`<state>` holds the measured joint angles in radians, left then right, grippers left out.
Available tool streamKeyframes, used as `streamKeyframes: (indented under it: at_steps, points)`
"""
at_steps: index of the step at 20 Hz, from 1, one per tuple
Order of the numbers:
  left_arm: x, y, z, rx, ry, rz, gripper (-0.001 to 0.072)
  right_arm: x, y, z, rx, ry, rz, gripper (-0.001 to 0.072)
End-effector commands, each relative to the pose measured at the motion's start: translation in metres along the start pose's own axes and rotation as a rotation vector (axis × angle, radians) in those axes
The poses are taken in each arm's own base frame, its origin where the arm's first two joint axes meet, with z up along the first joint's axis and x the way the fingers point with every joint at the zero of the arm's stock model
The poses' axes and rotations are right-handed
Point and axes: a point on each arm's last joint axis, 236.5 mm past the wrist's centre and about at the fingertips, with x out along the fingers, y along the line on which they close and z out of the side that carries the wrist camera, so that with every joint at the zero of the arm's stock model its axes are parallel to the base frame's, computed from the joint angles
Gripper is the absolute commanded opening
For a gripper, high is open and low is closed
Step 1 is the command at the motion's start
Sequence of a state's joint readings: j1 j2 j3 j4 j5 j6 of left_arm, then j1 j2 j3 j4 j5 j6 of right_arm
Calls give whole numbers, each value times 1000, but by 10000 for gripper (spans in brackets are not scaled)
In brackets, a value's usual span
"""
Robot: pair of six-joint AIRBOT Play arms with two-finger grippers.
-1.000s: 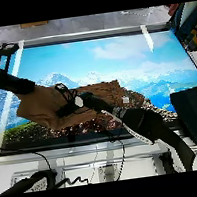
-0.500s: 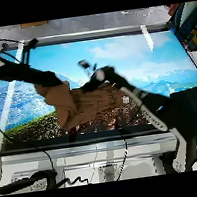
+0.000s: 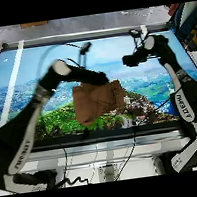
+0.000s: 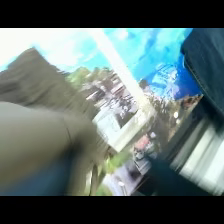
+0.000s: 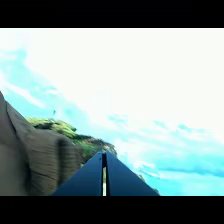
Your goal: Fold the clothes and pants, and hang the long-sleeved shirts on hangers.
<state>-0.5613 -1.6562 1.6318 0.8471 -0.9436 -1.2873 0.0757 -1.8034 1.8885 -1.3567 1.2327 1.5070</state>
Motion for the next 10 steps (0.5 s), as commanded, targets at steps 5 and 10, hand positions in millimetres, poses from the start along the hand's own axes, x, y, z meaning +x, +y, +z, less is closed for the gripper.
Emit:
streamKeyframes:
  at_steps: [5,10]
  points:
    - [45,15,-7,49,-17,69,712,-16,-65,-36,-44,130,-34,31]
    - [2,63,2,-20,-8,115,711,7,-34,-78,-51,168,339,30]
